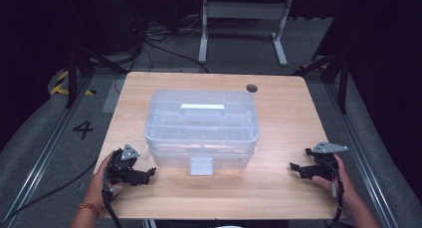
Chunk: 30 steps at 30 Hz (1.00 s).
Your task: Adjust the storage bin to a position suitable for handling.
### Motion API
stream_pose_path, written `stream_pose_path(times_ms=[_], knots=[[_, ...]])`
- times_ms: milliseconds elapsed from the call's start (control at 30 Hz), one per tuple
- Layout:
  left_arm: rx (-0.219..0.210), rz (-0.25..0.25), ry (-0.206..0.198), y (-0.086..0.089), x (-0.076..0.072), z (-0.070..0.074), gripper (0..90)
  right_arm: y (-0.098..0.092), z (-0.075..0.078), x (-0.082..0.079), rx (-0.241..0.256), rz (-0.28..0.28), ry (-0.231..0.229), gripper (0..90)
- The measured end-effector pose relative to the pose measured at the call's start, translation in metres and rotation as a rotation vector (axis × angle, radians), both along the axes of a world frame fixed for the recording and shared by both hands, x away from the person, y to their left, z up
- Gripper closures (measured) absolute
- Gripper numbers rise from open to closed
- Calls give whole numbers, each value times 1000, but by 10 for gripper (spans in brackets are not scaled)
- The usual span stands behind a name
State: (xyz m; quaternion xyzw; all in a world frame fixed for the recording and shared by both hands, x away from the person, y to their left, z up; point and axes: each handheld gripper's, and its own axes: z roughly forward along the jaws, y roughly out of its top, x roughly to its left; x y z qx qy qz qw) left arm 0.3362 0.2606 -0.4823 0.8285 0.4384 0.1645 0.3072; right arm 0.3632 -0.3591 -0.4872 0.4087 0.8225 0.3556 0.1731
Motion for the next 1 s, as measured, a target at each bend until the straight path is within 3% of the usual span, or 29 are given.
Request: stream_pose_path(times_ms=[200, 533, 867, 1000], knots=[[-2, 6, 4, -2, 3, 0, 2, -3, 2, 0, -4, 30, -6, 169], [-5, -7, 5, 11, -7, 0, 3, 2, 7, 7, 12, 19, -2, 243], [-6, -29, 0, 14, -8, 0, 3, 23, 33, 3, 37, 73, -106, 302], [-7, -31, 7, 15, -7, 0, 1, 28, 41, 4, 43, 85, -124, 302]])
